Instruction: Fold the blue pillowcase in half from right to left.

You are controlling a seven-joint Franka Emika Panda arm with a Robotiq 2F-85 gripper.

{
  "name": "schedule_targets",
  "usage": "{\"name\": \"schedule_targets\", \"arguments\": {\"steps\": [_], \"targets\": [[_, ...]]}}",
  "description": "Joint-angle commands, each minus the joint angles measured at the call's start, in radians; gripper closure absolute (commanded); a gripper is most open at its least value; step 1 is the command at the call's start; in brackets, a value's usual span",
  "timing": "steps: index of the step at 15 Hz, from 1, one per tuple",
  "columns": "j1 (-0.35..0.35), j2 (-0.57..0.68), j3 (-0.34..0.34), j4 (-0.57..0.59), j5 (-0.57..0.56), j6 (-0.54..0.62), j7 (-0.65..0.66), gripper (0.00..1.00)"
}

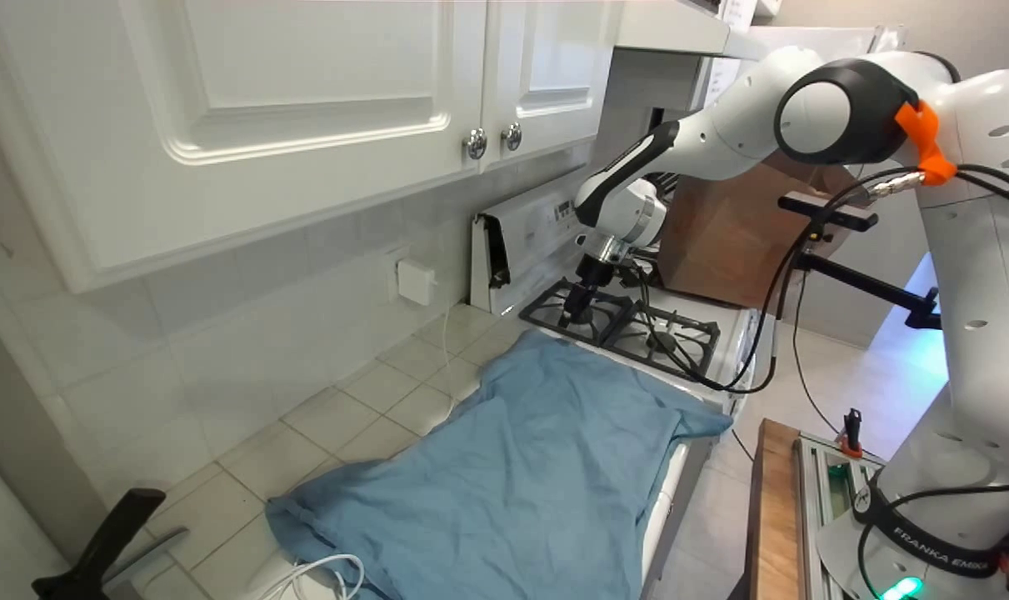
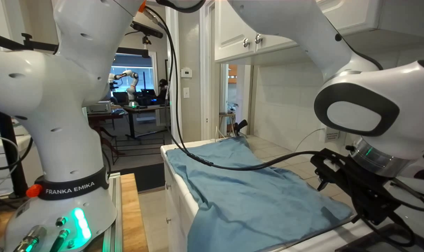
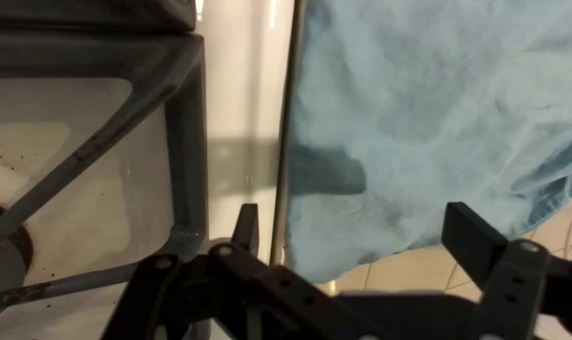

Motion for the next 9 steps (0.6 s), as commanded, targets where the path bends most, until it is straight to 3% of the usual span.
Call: {"name": "schedule_targets", "arguments": {"steps": [1, 7, 9], "targets": [[-0.001, 0.051, 0.039, 0.048, -0.052, 0.059, 0.069, 0.0], [0.003, 0.073, 0.085, 0.06, -0.118, 0.097, 0.153, 0.45], [0.001, 0.075, 0.095, 0.057, -0.148, 0.102, 0.179, 0.49]]}}
